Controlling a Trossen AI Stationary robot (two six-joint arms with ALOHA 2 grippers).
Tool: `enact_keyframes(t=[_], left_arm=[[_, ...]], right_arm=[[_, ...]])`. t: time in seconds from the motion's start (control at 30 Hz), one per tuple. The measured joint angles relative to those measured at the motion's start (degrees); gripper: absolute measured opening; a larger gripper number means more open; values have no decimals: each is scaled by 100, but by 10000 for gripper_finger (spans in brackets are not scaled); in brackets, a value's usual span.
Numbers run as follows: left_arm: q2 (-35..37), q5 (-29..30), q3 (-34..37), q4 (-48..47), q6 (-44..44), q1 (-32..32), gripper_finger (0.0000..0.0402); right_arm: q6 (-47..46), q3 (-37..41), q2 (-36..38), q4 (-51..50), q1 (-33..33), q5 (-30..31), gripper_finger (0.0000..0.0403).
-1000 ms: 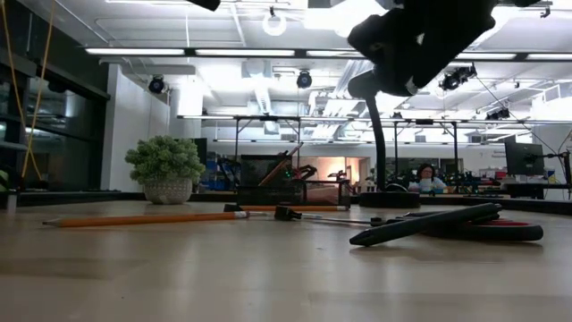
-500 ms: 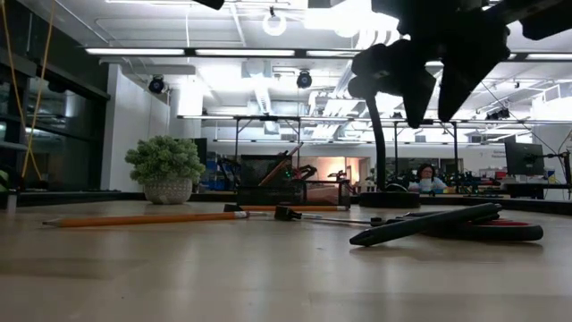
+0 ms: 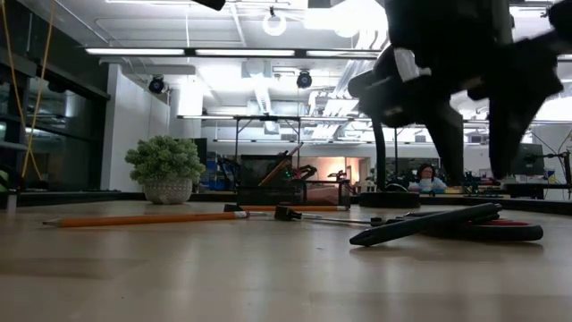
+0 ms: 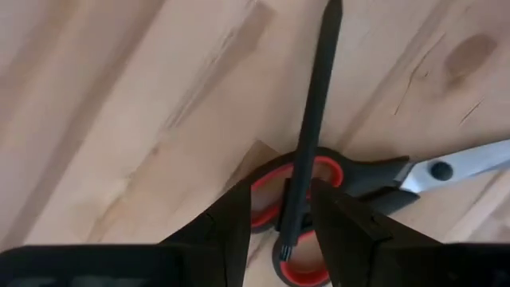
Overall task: Pick and place office supplies into organizer
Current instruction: Put the bottom black pen into the black desk organizer
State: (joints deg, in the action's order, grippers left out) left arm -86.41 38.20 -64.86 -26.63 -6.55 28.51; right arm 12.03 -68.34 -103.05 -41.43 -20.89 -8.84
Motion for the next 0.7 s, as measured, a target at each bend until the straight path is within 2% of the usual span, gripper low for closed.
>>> enact_keyframes(t=[0.27,0.7], left_arm=[[0,-2,0,-2,-2,0,117],[0,-2,0,-11,9,0,117]], right_arm=[[-378,2,-208,48,-21,447,124],[-451,2,-207,81,-27,439,124]])
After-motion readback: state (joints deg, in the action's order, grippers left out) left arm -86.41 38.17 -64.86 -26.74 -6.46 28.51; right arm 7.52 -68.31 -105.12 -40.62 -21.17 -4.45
